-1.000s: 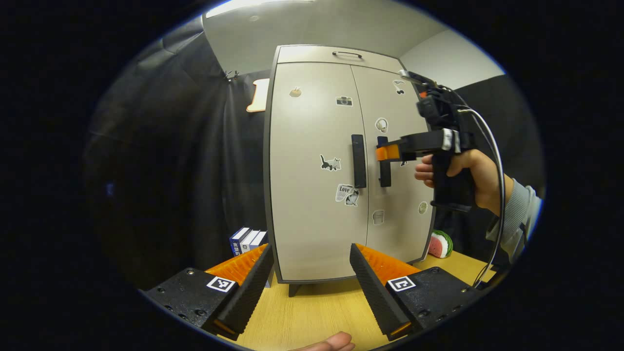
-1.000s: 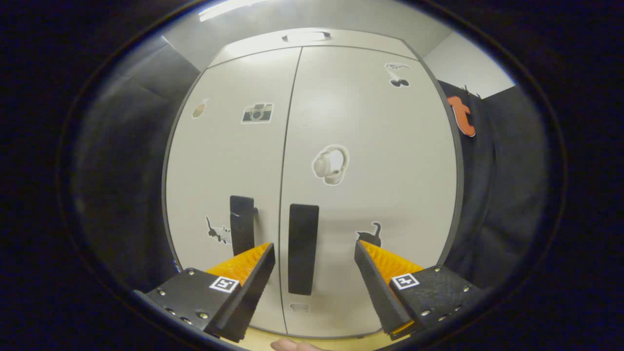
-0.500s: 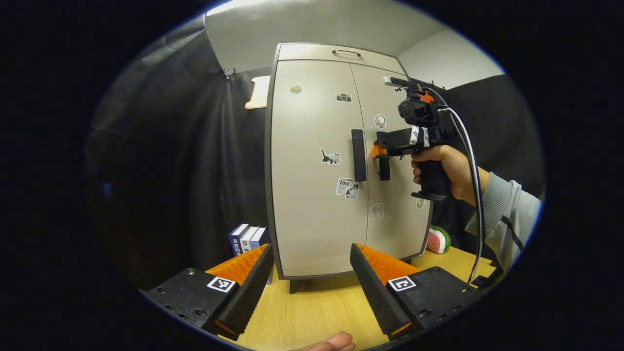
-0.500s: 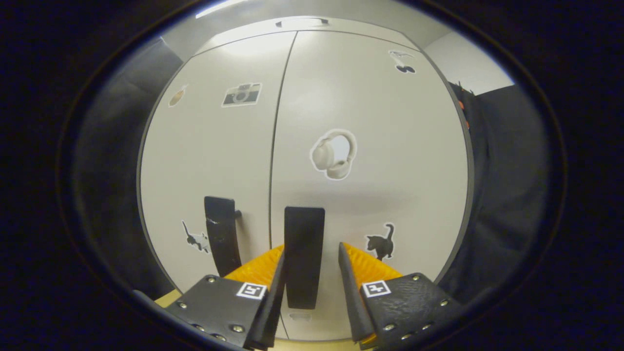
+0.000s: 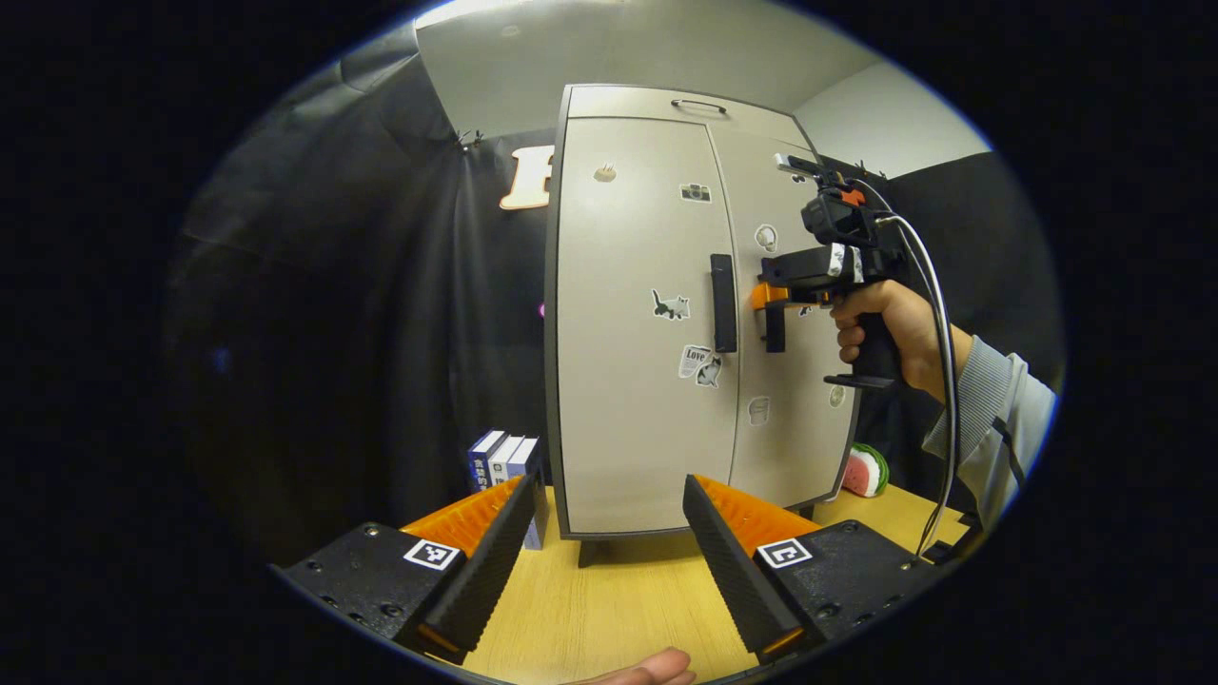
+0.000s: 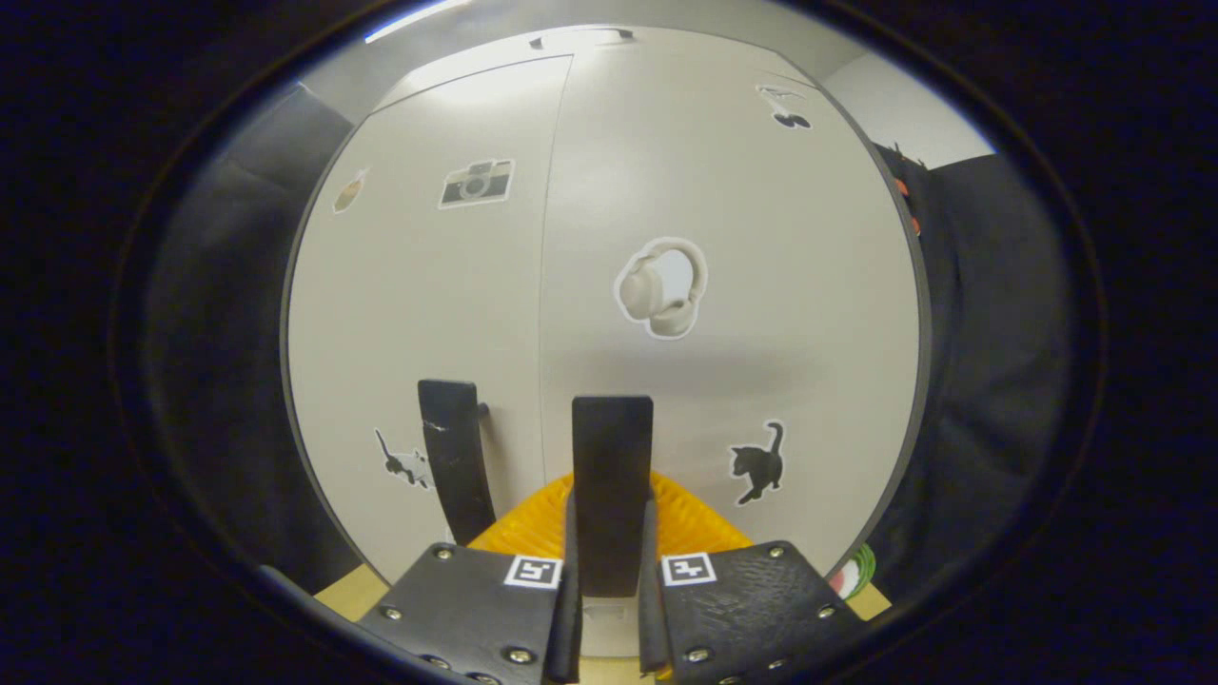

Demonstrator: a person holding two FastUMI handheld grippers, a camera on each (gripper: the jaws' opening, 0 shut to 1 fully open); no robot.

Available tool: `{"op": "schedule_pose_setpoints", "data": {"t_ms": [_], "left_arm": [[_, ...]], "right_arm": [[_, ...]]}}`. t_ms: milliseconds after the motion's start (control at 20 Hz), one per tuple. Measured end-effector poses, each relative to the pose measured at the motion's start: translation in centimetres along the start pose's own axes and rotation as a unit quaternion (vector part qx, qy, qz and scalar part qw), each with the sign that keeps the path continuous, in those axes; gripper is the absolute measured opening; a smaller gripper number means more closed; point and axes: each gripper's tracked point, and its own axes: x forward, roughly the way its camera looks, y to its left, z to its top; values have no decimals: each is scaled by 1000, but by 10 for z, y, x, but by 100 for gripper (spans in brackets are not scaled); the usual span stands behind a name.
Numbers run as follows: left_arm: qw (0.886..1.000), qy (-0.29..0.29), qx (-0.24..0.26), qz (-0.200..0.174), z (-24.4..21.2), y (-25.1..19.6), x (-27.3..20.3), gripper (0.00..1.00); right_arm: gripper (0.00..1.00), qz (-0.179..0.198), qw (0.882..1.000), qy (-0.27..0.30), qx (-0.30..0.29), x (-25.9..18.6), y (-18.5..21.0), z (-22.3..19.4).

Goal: Open the right door of the double-door shoe cabinet with the right hand, and open the left door with the left hand.

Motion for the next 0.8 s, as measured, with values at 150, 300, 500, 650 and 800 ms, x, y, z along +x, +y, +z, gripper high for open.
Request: {"op": "schedule_pose_setpoints", "data": {"t_ms": [150,300,500,650,800], "left_arm": [[1000,-2,-6,2,4,-2,-7,98],[1000,-8,-12,-2,8,-8,-11,98],[1000,-8,-12,-8,12,-22,-15,98],[1000,-9,-8,-13,16,-31,-16,98],[1000,-13,-8,-10,20,-32,-19,98]], "right_arm": [[24,18,1000,3,3,-11,-1,-1],[24,38,999,7,7,-30,-4,-1],[24,59,998,15,8,-51,-11,-2],[24,72,997,26,3,-66,-18,-4],[24,88,996,34,6,-80,-25,-5]]}}
